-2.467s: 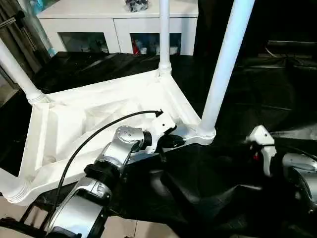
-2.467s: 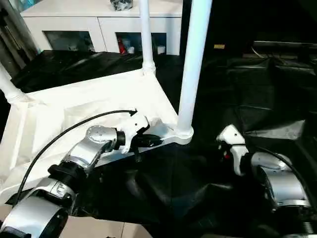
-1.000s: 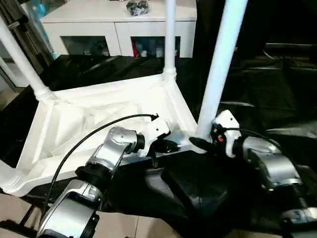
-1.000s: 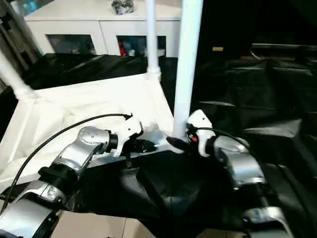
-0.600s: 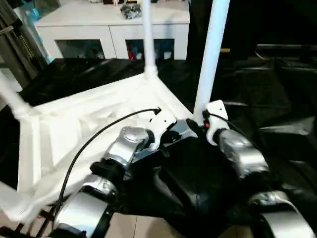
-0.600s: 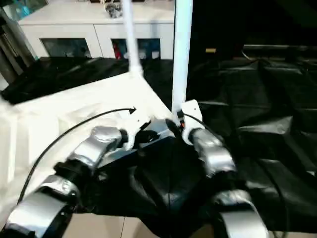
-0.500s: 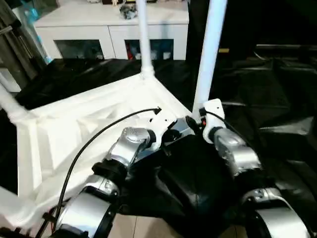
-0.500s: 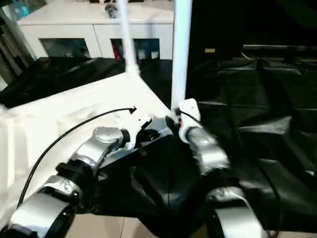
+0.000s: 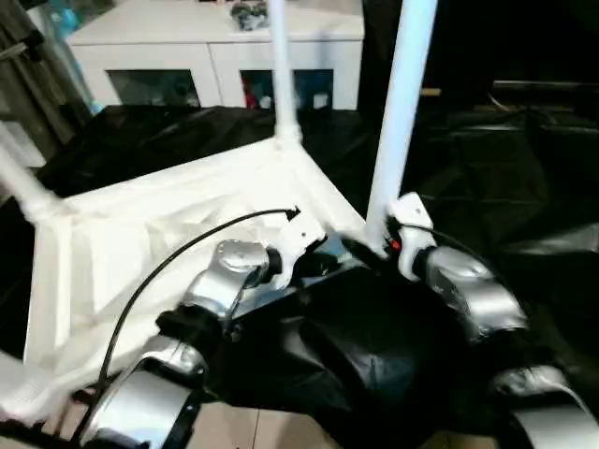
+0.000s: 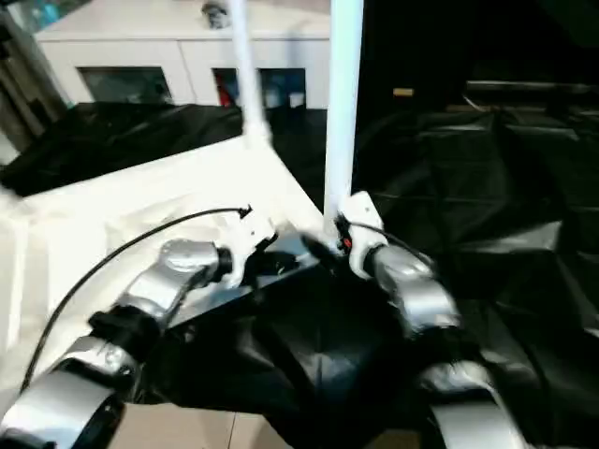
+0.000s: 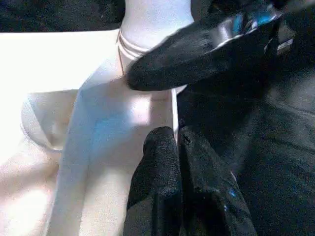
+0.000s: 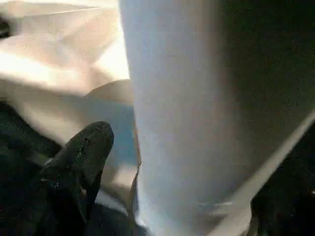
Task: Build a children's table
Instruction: Rotate leg to tighten
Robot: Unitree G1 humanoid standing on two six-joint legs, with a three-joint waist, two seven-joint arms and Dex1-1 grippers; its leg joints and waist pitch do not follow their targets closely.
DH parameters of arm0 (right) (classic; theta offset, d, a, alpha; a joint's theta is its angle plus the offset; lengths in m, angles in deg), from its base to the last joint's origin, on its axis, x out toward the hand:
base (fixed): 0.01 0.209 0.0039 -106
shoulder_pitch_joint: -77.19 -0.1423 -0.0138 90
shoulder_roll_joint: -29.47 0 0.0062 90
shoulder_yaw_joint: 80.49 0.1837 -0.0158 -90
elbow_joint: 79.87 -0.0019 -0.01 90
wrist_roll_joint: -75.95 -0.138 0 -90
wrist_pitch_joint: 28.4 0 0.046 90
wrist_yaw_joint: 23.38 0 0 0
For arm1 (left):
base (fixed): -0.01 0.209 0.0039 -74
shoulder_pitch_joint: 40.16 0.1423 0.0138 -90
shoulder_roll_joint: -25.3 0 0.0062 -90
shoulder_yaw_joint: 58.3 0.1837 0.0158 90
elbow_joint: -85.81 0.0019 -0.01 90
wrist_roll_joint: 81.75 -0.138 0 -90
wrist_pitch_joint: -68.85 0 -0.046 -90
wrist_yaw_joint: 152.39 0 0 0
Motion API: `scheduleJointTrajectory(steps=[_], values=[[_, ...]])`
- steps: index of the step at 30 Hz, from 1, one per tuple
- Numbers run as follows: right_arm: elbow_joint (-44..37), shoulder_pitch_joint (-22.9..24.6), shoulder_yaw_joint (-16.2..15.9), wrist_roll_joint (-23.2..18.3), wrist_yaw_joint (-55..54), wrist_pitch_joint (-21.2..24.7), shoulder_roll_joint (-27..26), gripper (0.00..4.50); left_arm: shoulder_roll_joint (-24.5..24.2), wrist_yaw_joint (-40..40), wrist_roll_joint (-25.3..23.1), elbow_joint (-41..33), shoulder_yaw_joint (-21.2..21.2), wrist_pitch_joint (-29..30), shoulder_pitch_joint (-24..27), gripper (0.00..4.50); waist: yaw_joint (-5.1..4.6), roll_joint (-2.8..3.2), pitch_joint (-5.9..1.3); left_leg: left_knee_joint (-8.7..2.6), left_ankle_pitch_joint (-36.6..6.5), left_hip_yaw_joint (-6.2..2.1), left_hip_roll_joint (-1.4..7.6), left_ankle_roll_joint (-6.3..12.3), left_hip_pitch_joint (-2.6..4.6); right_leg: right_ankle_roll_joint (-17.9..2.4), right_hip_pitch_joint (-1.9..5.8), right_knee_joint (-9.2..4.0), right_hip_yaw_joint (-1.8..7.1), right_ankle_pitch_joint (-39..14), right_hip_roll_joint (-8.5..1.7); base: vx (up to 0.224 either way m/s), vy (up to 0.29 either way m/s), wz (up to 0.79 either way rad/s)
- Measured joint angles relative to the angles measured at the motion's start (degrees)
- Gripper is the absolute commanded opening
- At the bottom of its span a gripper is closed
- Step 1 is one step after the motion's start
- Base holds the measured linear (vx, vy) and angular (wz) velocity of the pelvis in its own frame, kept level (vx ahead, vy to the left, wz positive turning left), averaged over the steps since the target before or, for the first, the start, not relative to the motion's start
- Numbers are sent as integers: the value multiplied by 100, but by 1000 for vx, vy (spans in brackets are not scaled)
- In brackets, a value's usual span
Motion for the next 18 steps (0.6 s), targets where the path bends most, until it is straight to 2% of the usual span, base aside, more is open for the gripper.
scheduleJointTrajectory(steps=[7, 18], values=[[-475, 308, -135, -284, 1068, 129, 401, 341, -355, -972, 160, -252, 133, 1, 132, 0, 83, 3, 4, 1, 0, 5, 0, -3, 2, 0, 1, 0, 6, 0, 0, 0, 0, 0], [-1204, 692, -302, -556, 1773, 495, 654, 255, -593, -1669, 259, -434, 277, 170, 182, 0, 161, 8, 6, -1, -6, 7, 0, -13, 5, 1, 3, -4, 6, -1, 0, 0, 0, 0]])
